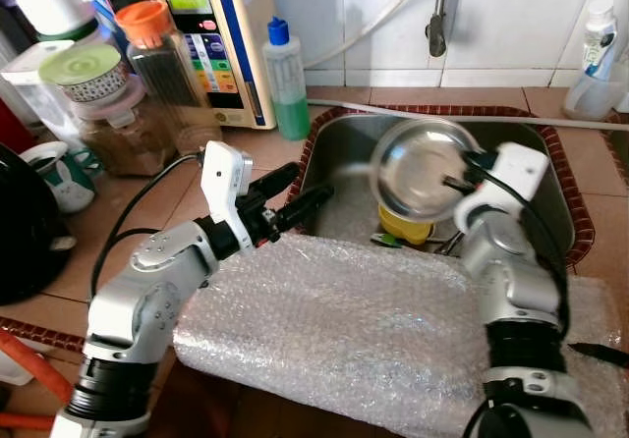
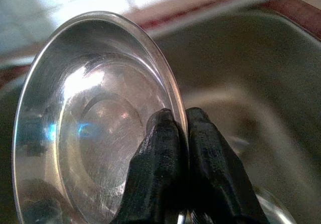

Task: Kitchen organization

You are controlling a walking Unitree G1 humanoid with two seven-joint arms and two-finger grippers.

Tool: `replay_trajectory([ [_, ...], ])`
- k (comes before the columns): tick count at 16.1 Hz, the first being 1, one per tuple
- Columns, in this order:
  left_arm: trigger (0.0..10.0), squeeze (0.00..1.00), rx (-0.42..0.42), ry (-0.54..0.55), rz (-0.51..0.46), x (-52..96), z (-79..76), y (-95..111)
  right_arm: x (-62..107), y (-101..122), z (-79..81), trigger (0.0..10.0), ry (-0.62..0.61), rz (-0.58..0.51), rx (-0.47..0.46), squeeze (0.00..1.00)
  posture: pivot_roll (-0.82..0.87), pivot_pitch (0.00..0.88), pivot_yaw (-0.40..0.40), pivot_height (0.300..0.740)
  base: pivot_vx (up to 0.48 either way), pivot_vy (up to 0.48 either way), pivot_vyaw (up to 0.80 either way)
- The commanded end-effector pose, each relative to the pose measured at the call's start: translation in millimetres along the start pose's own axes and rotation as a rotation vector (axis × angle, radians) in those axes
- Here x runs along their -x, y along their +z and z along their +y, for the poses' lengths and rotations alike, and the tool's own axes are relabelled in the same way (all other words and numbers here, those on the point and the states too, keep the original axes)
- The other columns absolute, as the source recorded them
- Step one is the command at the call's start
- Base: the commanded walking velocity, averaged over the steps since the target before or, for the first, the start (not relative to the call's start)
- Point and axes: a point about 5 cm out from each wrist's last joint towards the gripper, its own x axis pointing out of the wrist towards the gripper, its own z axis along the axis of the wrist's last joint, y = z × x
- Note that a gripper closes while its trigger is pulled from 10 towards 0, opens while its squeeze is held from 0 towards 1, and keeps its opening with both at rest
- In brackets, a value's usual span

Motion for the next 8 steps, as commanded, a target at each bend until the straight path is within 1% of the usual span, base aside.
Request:
replay_trajectory([
  [1, 10.0, 1.0, -0.021, -0.025, 0.053, 4.0, -2.4, -5, -2.4, -2, -3.7, 0.0, -0.035, 0.019, -0.012, 0.0, -0.17, 0.092, 0.169, 0.74, 0.0, 0.0, 0.0],
  [2, 10.0, 1.0, -0.037, -0.042, 0.08, 5.1, -3.6, -7, -3.7, -4, -7.5, 0.0, -0.054, 0.032, -0.014, 0.0, -0.17, 0.092, 0.169, 0.74, 0.0, 0.0, 0.0],
  [3, 10.0, 1.0, -0.069, -0.073, 0.137, 8.1, -5.2, -13, -5.4, -11, -15.5, 0.0, -0.095, 0.073, -0.004, 0.0, -0.16, 0.091, 0.17, 0.74, 0.0, 0.0, 0.0],
  [4, 10.0, 1.0, -0.073, -0.076, 0.15, 8.6, -5.0, -14, -5.5, -13, -17.7, 0.0, -0.106, 0.083, 0.002, 0.0, -0.16, 0.091, 0.17, 0.74, 0.0, 0.0, 0.0],
  [5, 10.0, 1.0, -0.092, -0.083, 0.179, 9.6, -4.4, -17, -5.5, -20, -23.9, 3.5, -0.141, 0.117, 0.01, 0.0, -0.17, 0.092, 0.172, 0.74, 0.0, 0.0, 0.0],
  [6, 10.0, 1.0, -0.107, -0.087, 0.197, 10.1, -3.7, -19, -5.7, -25, -27.9, 10.0, -0.158, 0.144, -0.01, 0.0, -0.17, 0.095, 0.178, 0.74, 0.0, 0.0, 0.0],
  [7, 10.0, 1.0, -0.119, -0.088, 0.212, 10.0, -3.3, -21, -5.8, -29, -30.9, 10.0, -0.175, 0.165, -0.006, 0.0, -0.17, 0.095, 0.178, 0.74, 0.0, 0.0, 0.0],
  [8, 10.0, 1.0, -0.124, -0.091, 0.22, 10.0, -3.5, -22, -6.0, -32, -31.6, 10.0, -0.179, 0.182, -0.02, 0.48, -0.17, 0.098, 0.18, 0.74, 0.0, 0.0, 0.0],
])
